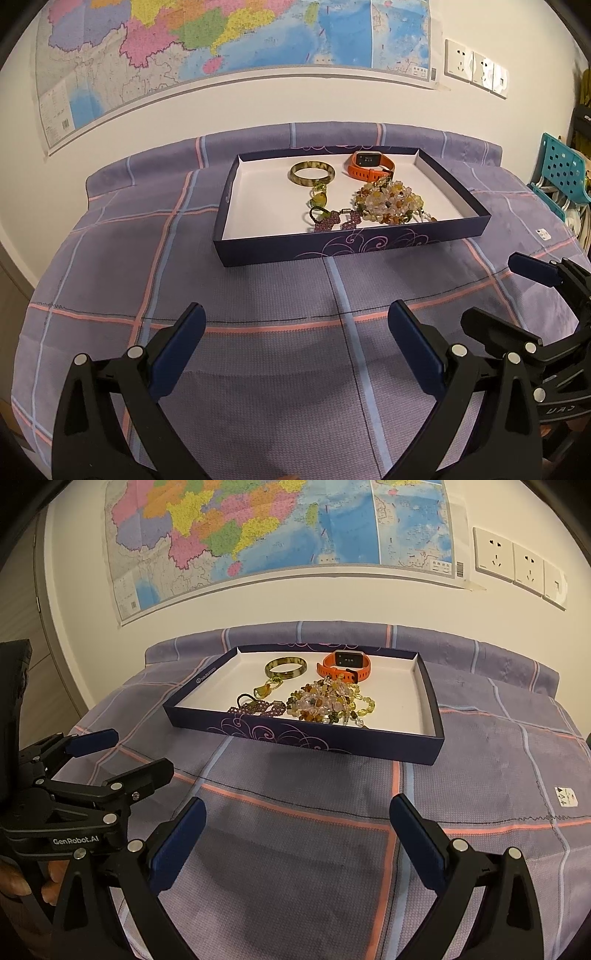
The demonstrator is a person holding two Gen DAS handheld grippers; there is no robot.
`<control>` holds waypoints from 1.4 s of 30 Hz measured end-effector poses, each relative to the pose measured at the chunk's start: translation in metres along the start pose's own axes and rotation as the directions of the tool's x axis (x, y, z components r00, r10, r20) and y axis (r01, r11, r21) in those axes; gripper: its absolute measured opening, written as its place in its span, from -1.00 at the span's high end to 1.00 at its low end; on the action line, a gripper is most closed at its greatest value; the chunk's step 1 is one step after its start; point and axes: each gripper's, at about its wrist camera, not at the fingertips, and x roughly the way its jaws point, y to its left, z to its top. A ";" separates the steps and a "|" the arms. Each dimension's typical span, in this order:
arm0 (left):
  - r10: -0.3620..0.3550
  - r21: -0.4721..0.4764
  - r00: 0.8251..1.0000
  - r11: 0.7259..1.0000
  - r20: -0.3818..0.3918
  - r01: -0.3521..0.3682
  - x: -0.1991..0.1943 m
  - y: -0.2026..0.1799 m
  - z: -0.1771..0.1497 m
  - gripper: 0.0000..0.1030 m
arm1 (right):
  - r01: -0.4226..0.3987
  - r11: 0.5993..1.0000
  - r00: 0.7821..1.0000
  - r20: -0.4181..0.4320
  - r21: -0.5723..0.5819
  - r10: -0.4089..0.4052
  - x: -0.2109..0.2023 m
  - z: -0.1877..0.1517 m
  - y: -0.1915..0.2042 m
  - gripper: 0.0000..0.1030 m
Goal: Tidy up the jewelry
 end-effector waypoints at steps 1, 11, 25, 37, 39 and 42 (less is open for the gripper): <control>-0.001 0.000 1.000 1.000 0.000 0.001 0.000 0.000 0.000 -0.89 | 0.001 1.000 1.000 -0.001 0.000 -0.001 0.000 0.000 0.000 -0.87; -0.004 -0.001 1.000 1.000 -0.001 0.004 0.000 0.000 0.000 -0.89 | 0.002 1.000 1.000 -0.002 0.002 -0.002 0.000 0.000 0.000 -0.87; -0.006 -0.001 1.000 1.000 -0.007 0.006 0.001 -0.001 -0.002 -0.89 | 0.002 1.000 1.000 -0.012 0.002 -0.002 0.002 -0.001 0.000 -0.87; -0.010 -0.007 1.000 1.000 -0.007 0.010 0.003 0.000 -0.003 -0.89 | 0.001 1.000 1.000 -0.008 0.004 -0.001 0.001 -0.001 -0.001 -0.87; -0.010 -0.009 1.000 1.000 -0.007 0.010 0.003 0.000 -0.003 -0.89 | -0.001 1.000 1.000 -0.010 0.003 0.001 0.001 -0.001 -0.001 -0.87; -0.009 -0.007 1.000 1.000 -0.009 0.009 0.003 -0.001 -0.003 -0.89 | -0.002 1.000 1.000 -0.010 0.003 0.002 0.001 0.000 -0.002 -0.87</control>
